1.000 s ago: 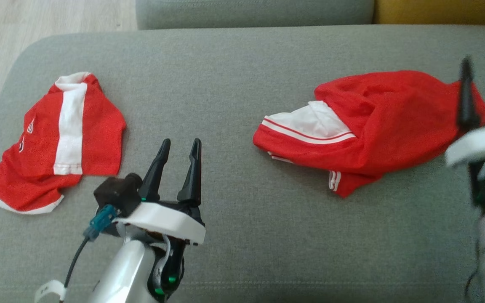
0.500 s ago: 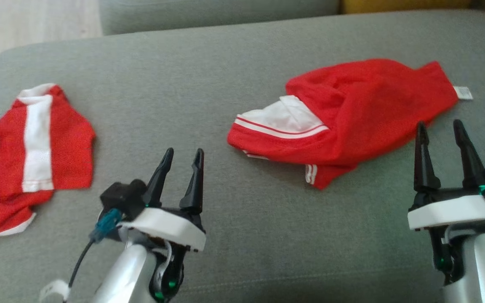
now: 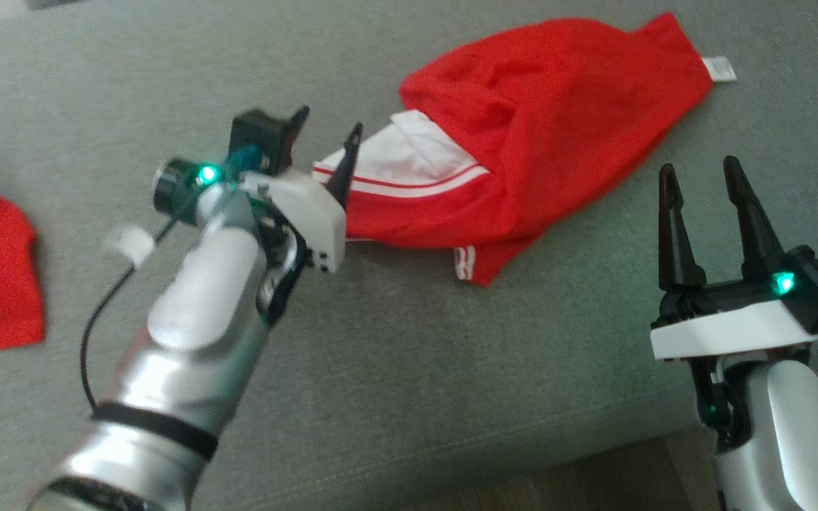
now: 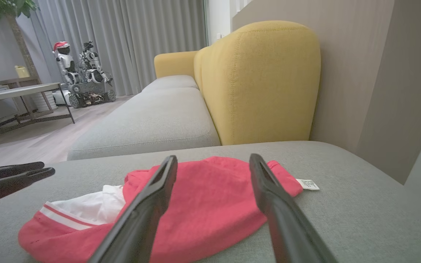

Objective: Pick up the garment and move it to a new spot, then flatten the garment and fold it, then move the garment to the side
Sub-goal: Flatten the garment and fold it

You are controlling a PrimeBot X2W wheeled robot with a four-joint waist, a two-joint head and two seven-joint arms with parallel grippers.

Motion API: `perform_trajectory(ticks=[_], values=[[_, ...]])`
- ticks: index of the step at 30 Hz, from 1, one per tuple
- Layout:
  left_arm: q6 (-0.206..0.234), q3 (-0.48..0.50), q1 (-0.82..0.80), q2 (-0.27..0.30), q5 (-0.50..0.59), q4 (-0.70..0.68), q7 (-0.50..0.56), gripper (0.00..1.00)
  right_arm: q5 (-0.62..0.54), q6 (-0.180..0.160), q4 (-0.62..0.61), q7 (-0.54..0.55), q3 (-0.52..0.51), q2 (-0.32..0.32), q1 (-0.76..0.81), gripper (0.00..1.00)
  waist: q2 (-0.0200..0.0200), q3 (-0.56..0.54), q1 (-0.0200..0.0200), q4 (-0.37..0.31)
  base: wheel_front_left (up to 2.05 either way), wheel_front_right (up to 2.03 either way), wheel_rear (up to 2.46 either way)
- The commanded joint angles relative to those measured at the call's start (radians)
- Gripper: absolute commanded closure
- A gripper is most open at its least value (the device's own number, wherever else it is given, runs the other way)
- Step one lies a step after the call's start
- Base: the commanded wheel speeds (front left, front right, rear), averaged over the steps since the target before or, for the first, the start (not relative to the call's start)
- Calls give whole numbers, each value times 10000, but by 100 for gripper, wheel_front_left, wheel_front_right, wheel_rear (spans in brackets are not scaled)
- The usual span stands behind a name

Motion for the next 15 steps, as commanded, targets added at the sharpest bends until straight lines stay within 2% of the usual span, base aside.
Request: perform_trajectory(ticks=[1, 8, 15], values=[[-48, 176, -543, 227, 143, -25, 63, 0, 109, 75, -318, -123, 282, 12, -340, 0, 0, 456, -1, -461, 0, 0, 0], [-581, -276, -1842, 202, 333, 1772, 208, 0, 359, 75, -4, -406, 491, 14, -569, 0, 0, 884, -1, -1016, 0, 0, 0], [-814, -732, -2365, 106, 385, 3014, 153, 0, 468, 75, 260, -602, 588, 15, -639, 0, 0, 1017, -1, -1288, 0, 0, 0]])
